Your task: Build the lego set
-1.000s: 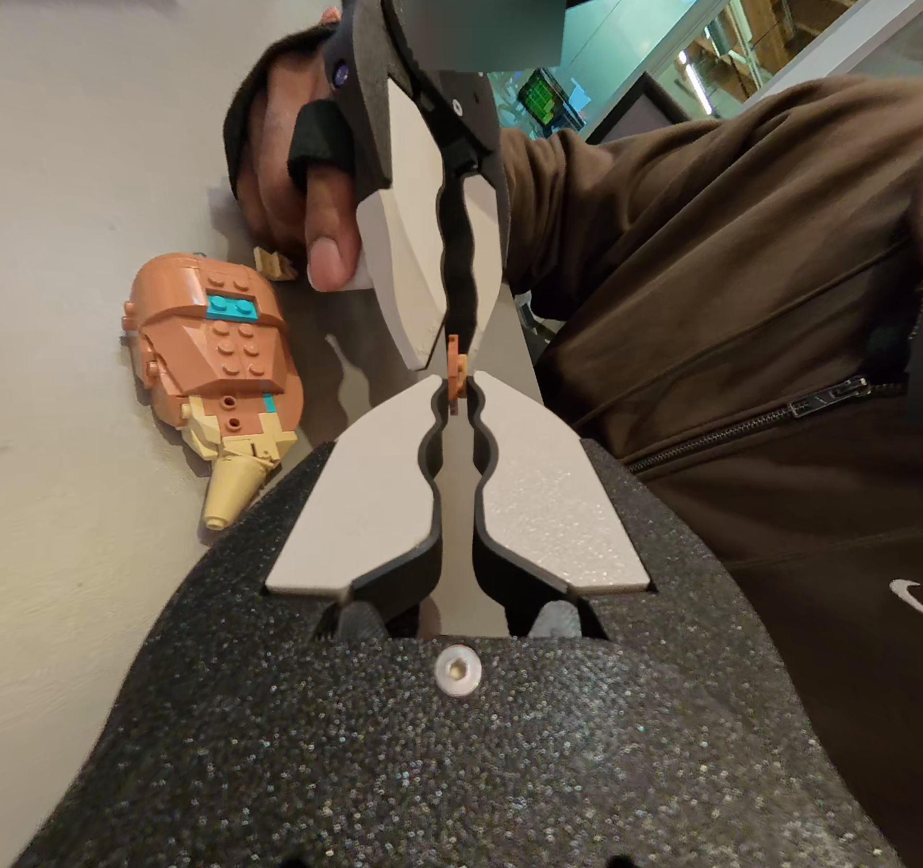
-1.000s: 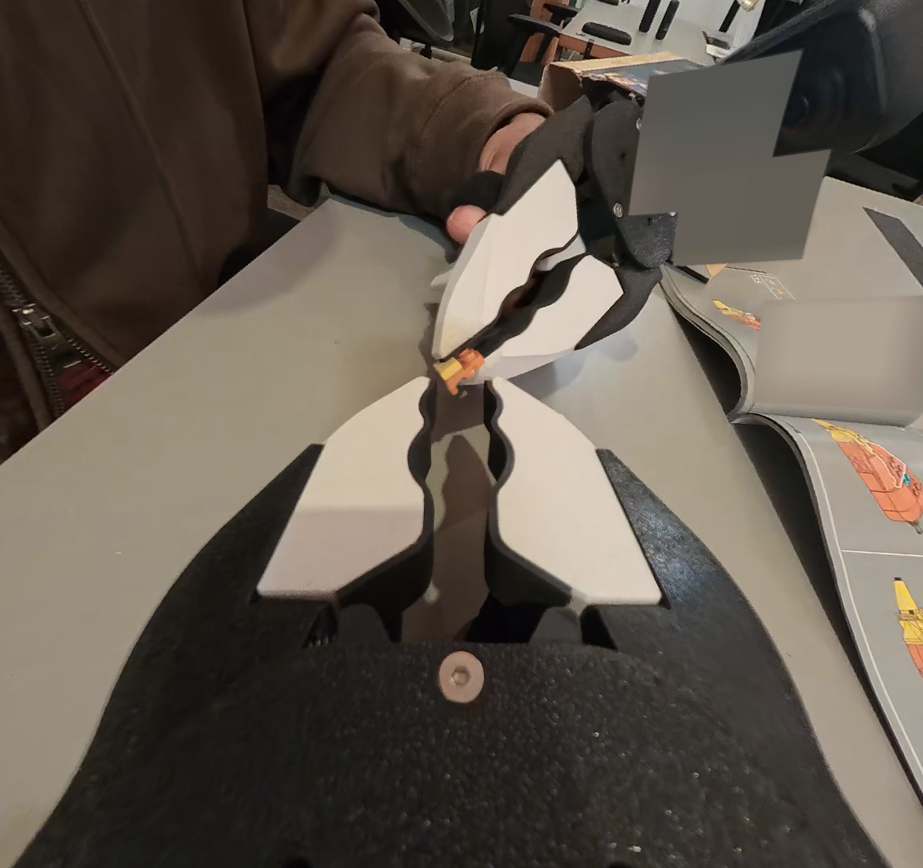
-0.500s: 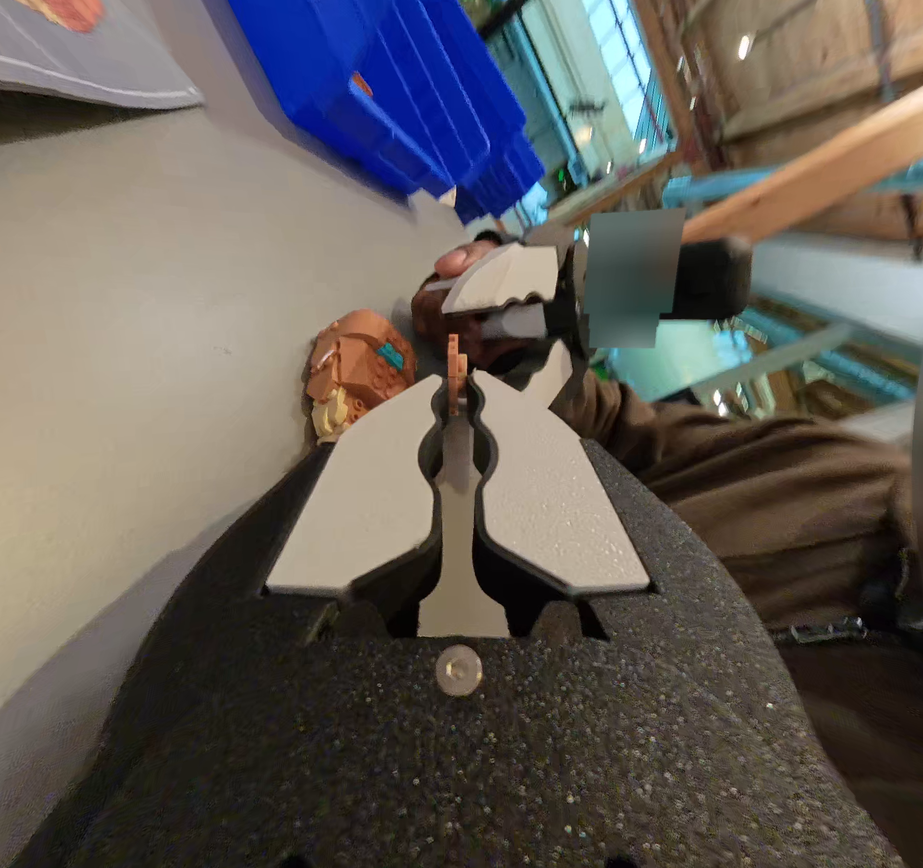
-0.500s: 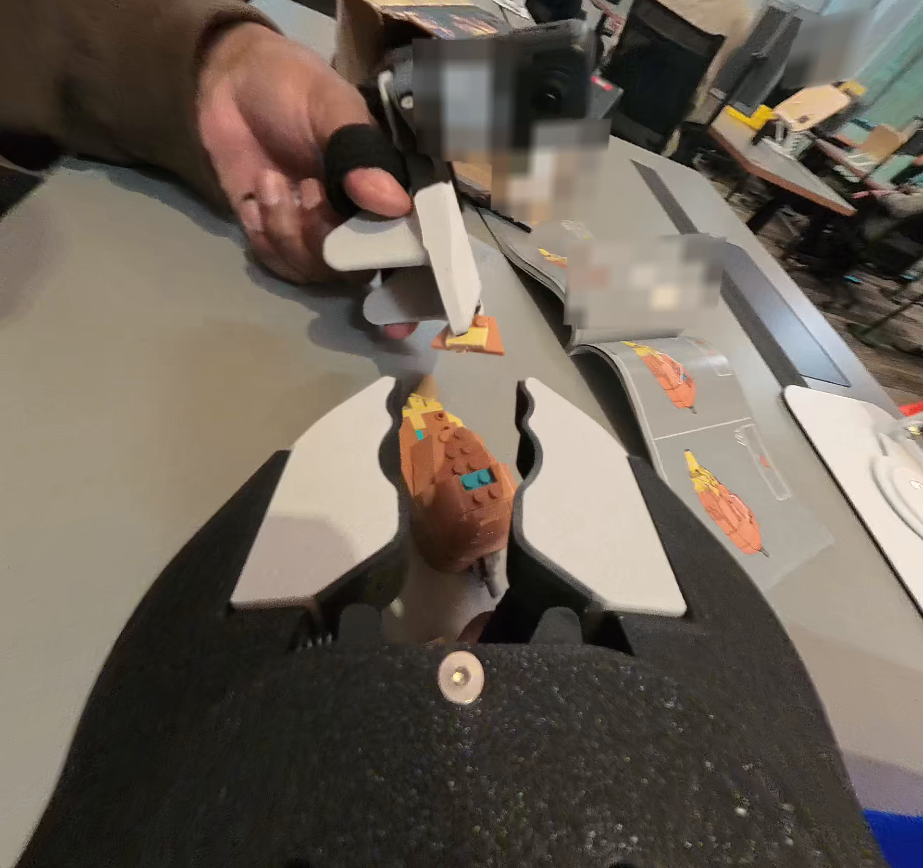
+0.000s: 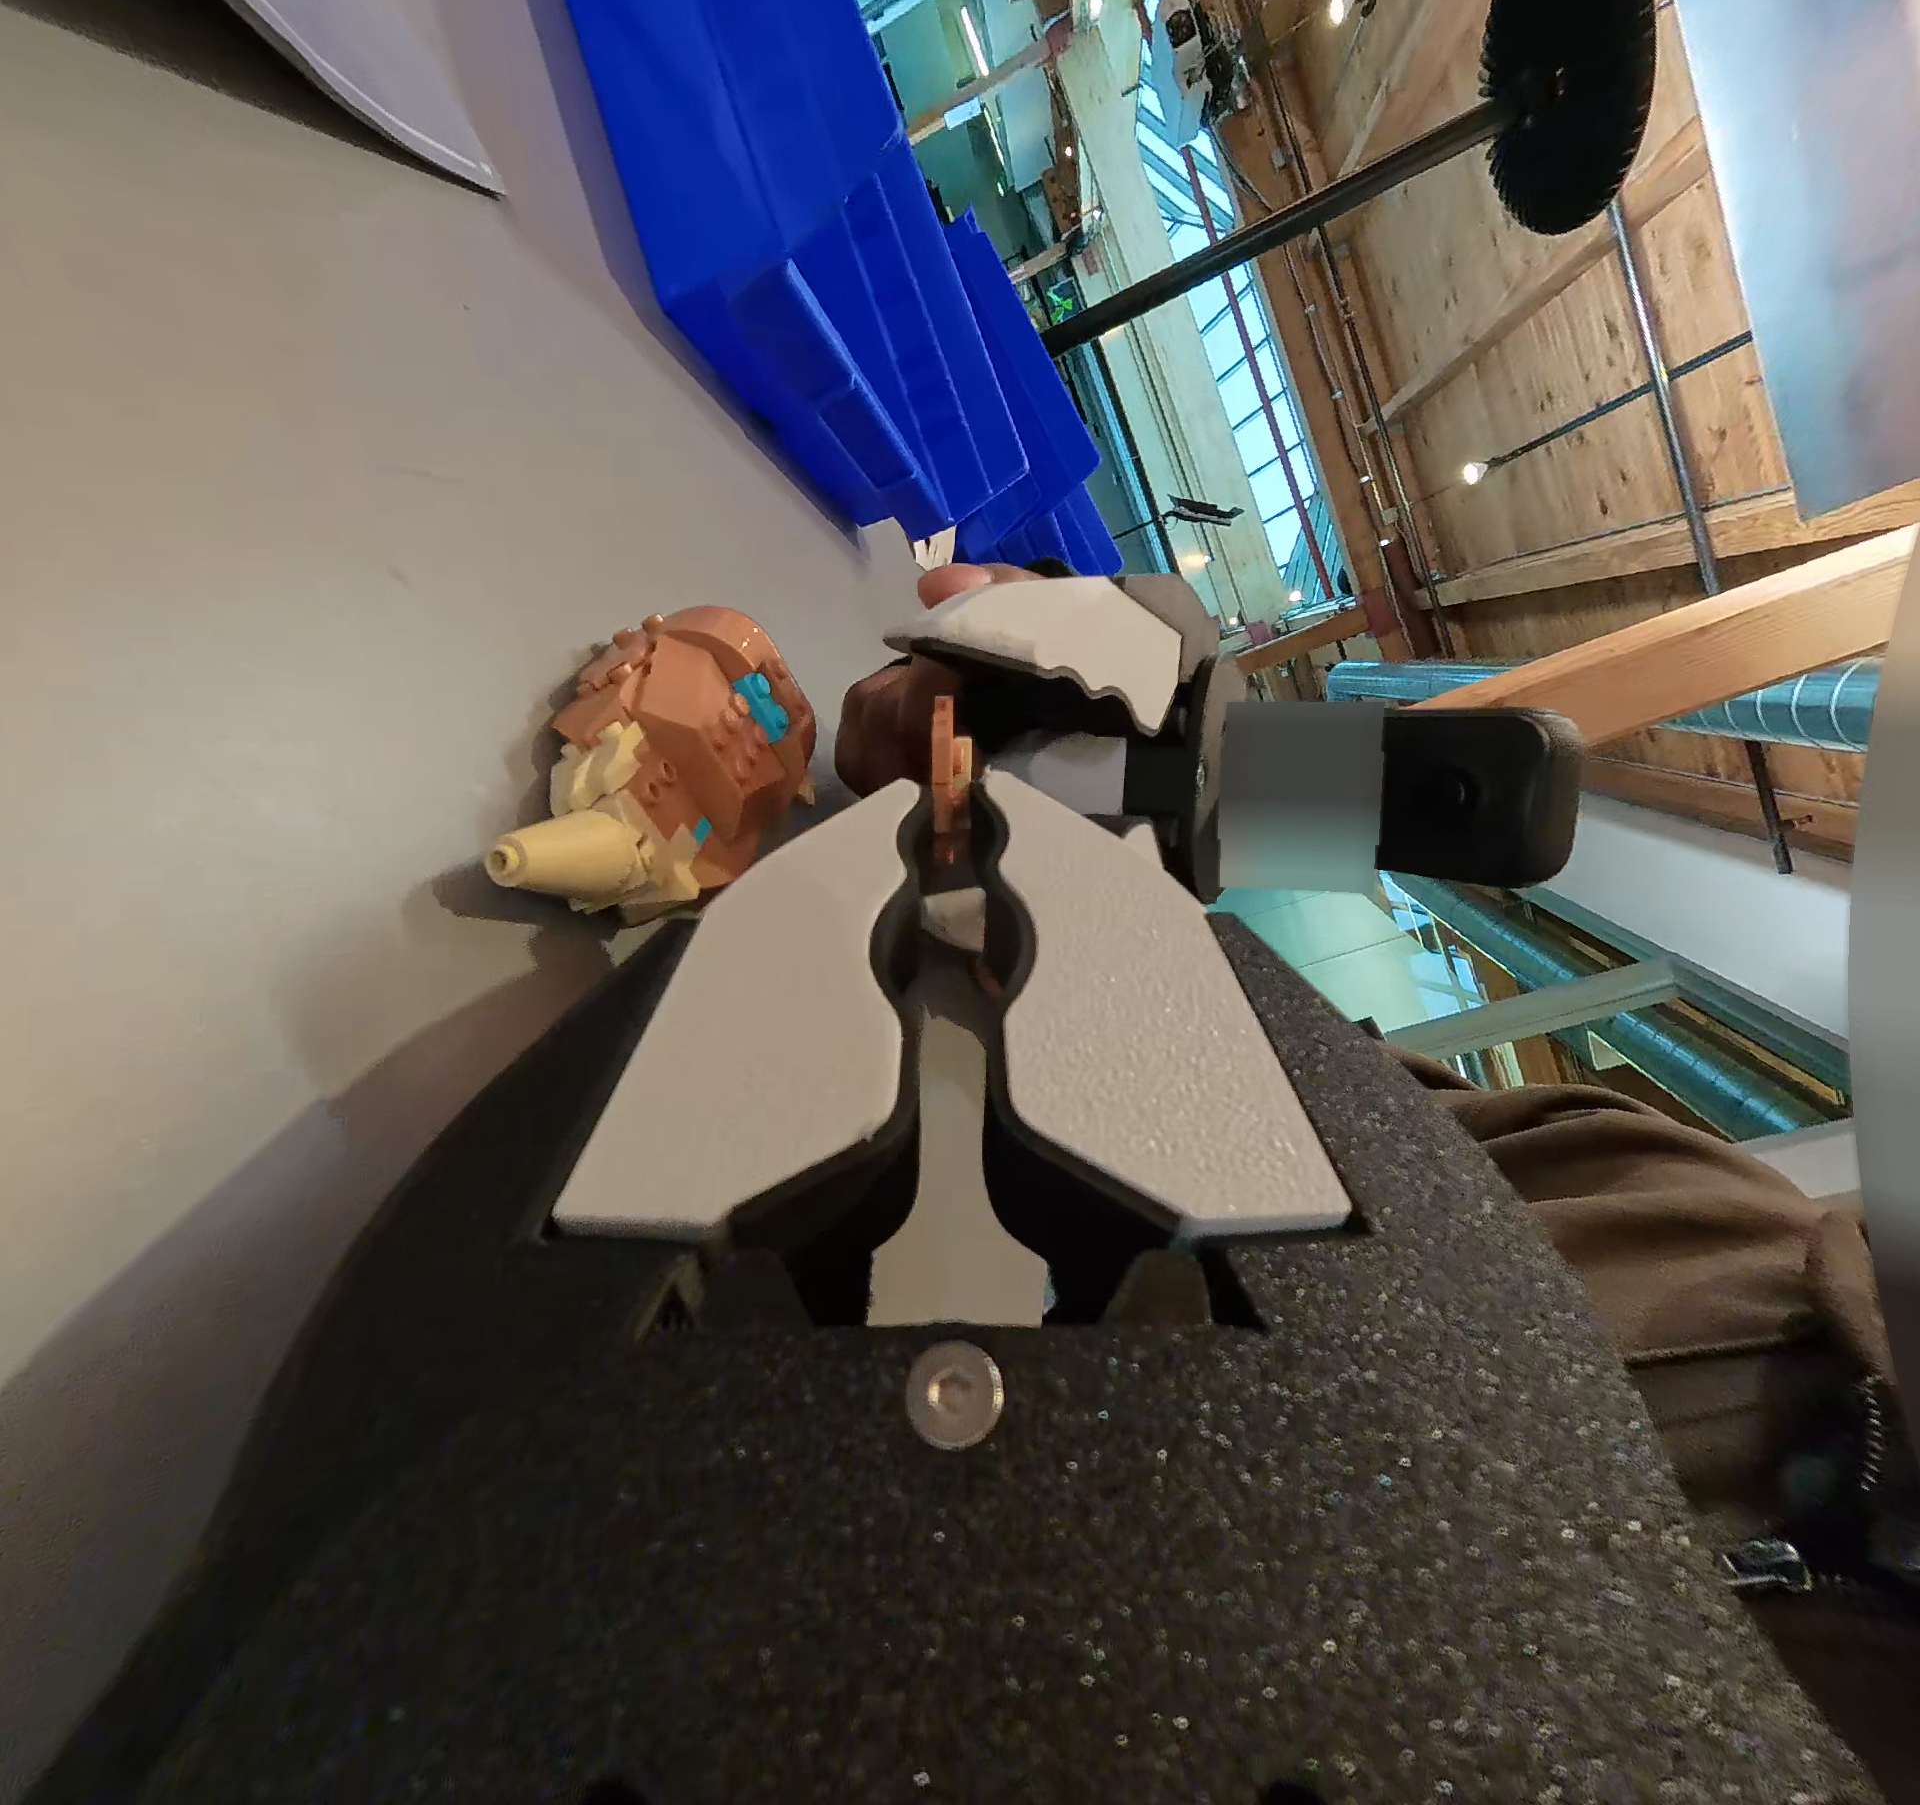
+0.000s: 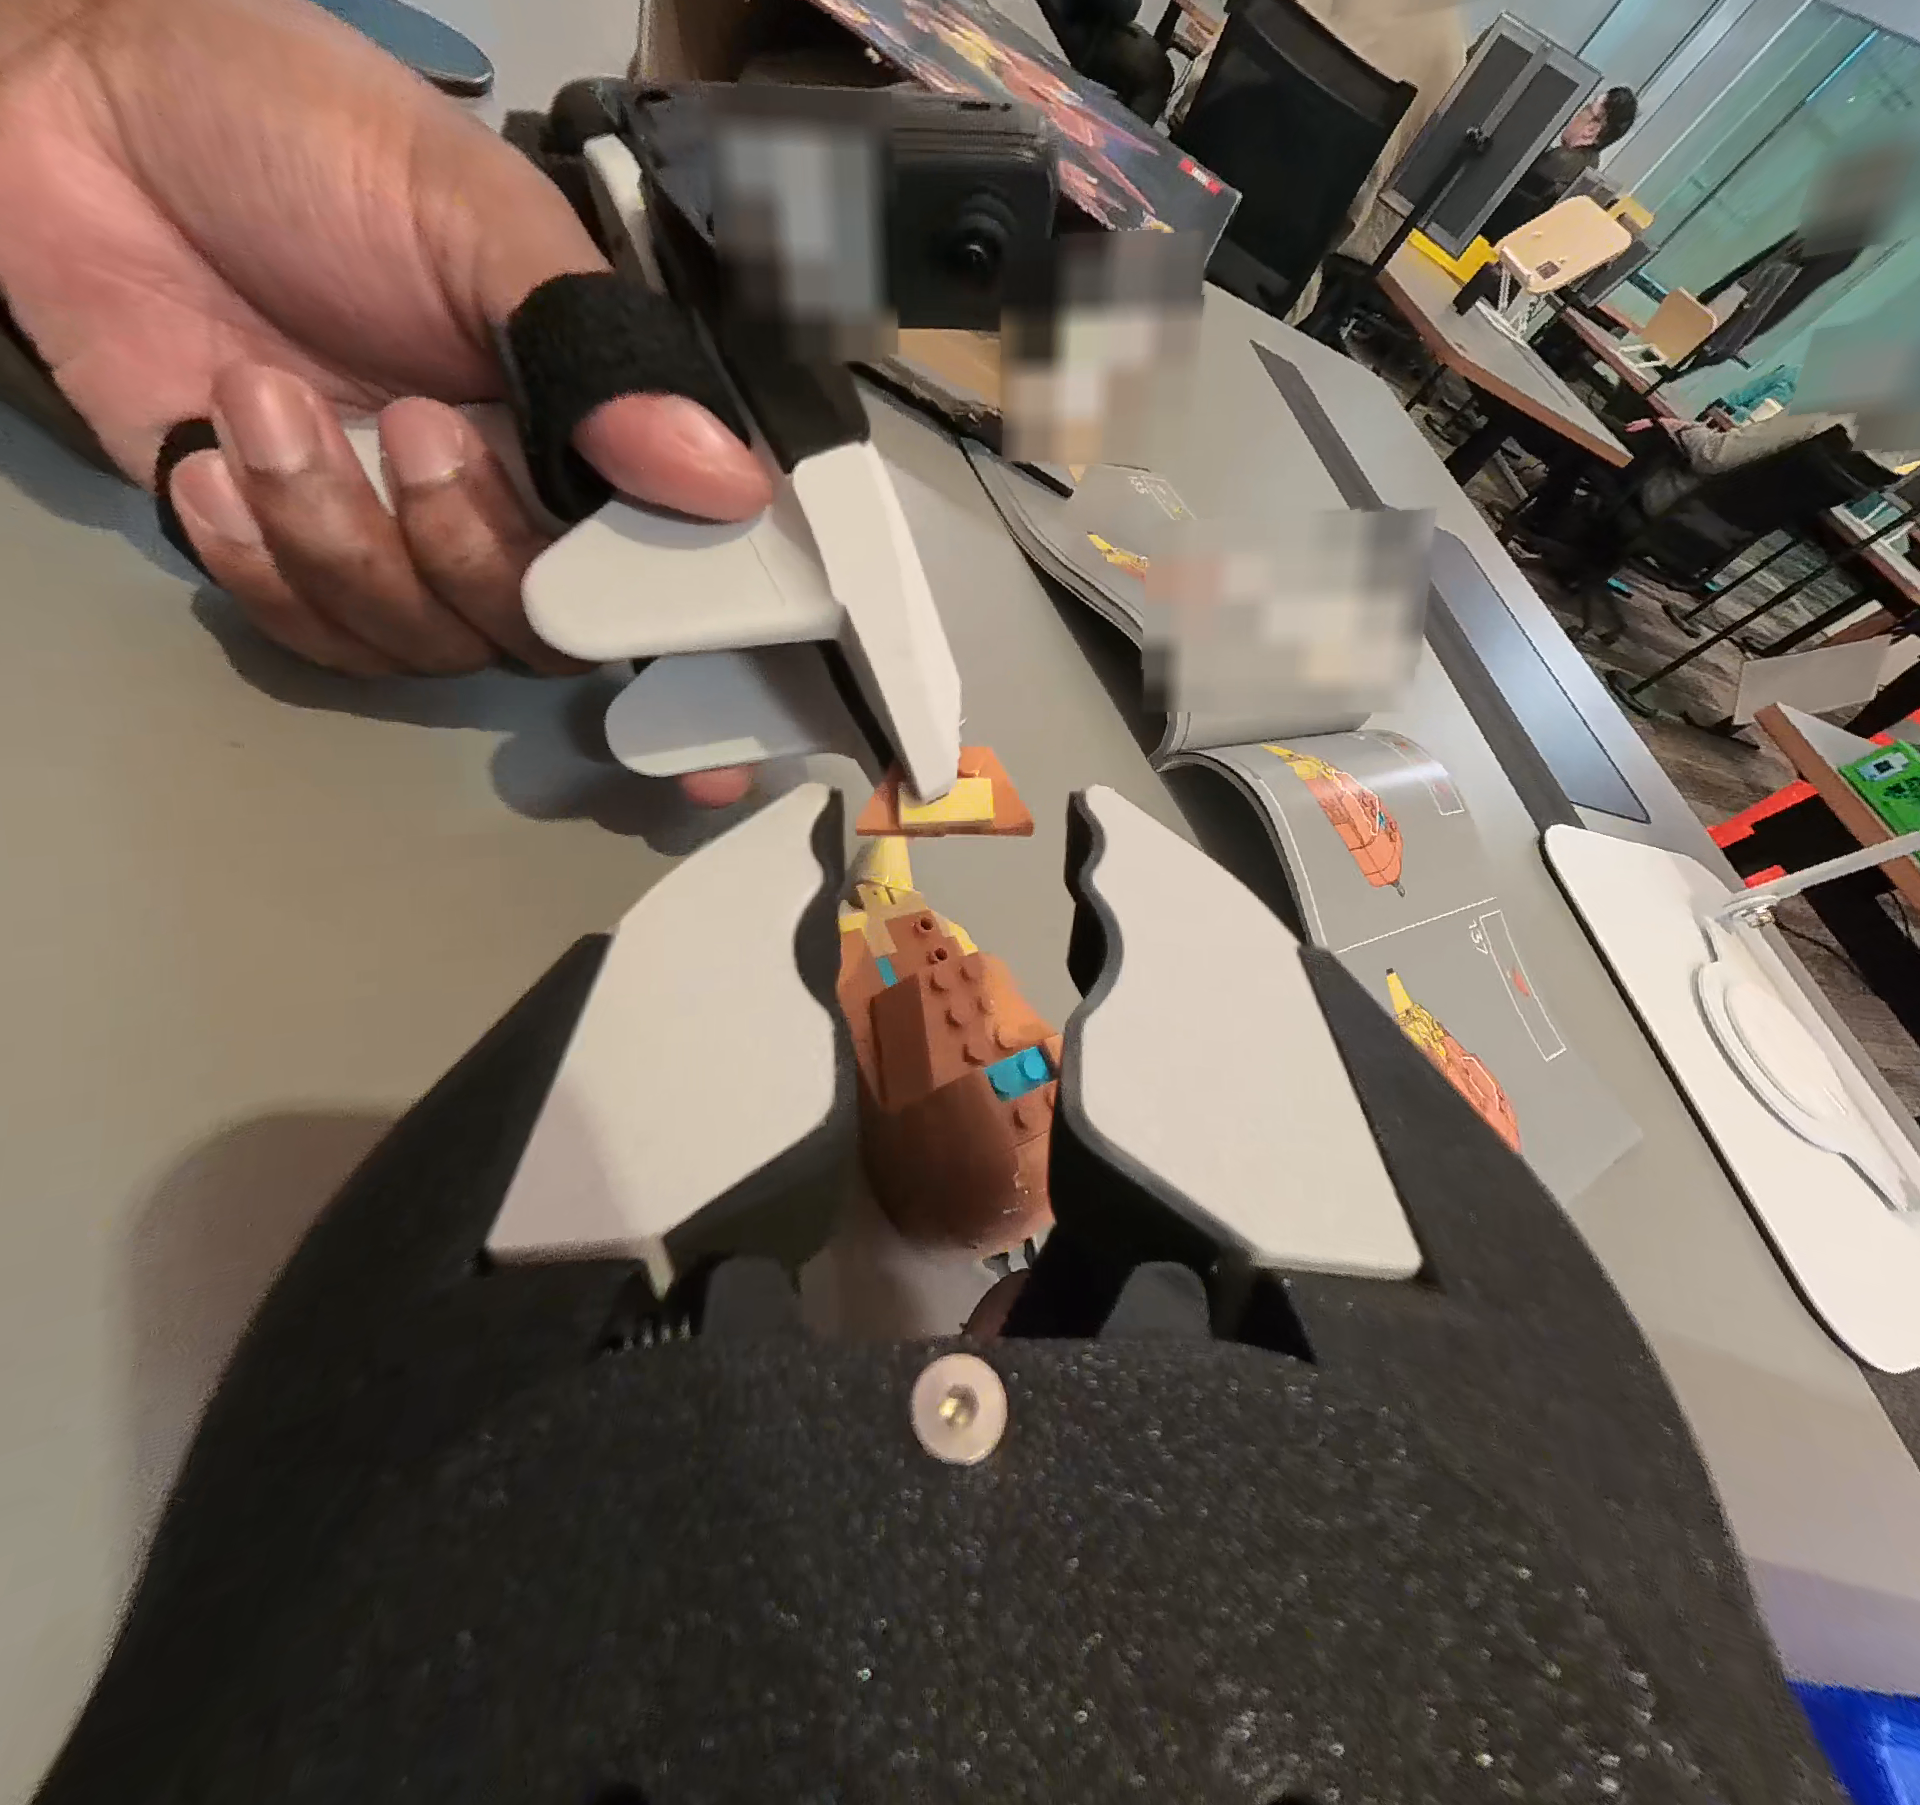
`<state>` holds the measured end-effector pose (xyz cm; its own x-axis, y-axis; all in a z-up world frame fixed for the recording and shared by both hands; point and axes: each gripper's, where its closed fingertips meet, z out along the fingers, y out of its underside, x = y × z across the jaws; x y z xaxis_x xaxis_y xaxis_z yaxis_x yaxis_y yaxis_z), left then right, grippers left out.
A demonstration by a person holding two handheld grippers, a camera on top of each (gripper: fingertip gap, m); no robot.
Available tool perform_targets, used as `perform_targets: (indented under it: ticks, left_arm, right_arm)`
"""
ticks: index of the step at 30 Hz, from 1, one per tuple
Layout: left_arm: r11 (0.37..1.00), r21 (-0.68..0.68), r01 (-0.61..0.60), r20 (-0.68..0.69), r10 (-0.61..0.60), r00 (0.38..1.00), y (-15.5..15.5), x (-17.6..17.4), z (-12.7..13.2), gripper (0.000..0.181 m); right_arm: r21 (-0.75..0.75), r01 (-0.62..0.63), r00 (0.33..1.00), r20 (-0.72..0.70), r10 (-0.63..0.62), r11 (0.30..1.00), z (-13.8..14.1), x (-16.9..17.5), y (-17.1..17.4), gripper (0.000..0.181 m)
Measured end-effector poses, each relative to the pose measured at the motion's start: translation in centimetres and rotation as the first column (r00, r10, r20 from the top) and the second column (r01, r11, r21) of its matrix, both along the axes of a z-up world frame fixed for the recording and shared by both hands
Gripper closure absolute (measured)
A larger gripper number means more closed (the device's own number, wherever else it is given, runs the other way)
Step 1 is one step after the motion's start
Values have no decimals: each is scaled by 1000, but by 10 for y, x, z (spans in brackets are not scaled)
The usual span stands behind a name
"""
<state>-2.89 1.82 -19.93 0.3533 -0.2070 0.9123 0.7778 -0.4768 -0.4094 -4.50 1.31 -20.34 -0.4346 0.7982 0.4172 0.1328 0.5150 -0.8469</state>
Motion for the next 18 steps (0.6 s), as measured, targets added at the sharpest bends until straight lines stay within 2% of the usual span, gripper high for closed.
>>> perform_targets:
  ticks: [4, 10, 14, 18]
  left_arm:
    - [1000, -2, -4, 2, 4, 1000, -1, 1, -1, 175]
    - [999, 2, 34, -10, -34, 999, -3, 2, -1, 171]
    - [999, -14, 35, -115, -37, 993, -7, -10, -5, 160]
    - [1000, -3, 25, -240, -25, 970, -11, -29, -7, 159]
  right_arm:
    - [-7, -27, 1000, 11, 27, 1000, -1, 1, -3, 148]
    - [-43, -73, 997, 35, 75, 996, -2, 4, -4, 149]
    - [-54, -119, 989, 84, 123, 991, -9, 5, -1, 149]
    - [-53, -171, 968, 179, 178, 984, -19, 2, -1, 149]
